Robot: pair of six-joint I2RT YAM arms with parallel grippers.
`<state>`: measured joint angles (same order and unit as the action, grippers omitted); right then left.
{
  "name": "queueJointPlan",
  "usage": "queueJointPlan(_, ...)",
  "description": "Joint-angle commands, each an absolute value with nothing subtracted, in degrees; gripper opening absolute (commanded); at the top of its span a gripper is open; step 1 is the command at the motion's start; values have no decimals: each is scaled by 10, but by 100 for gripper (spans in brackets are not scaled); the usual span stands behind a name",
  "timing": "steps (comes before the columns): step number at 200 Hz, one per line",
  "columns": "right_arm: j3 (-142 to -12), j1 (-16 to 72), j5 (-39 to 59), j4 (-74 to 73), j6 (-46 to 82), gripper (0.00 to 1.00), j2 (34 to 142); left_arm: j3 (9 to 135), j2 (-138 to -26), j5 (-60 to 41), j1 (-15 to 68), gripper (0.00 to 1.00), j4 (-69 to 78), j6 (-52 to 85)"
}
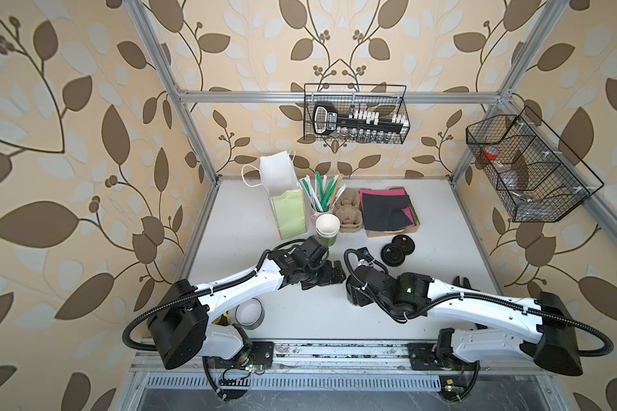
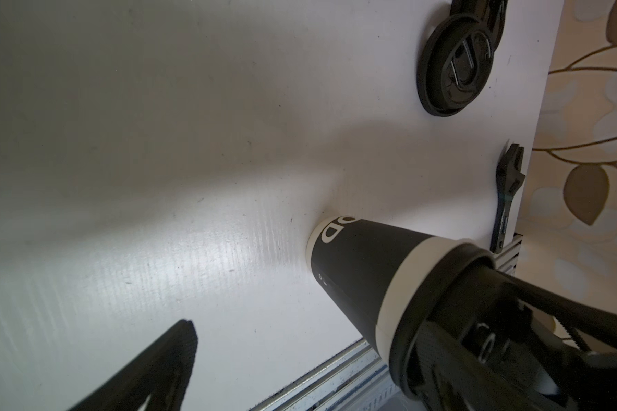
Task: Pack the takeout coffee
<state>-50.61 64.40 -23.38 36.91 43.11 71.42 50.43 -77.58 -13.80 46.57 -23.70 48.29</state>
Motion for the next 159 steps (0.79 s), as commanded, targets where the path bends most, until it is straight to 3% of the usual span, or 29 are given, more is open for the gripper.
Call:
queueJointPlan(1, -495, 650, -173, 403, 436, 70, 745, 529, -778, -153, 470, 99, -222, 486)
queueJointPlan(159, -457, 652, -117, 365, 430, 71, 744, 505, -822, -151, 473, 97, -230, 478)
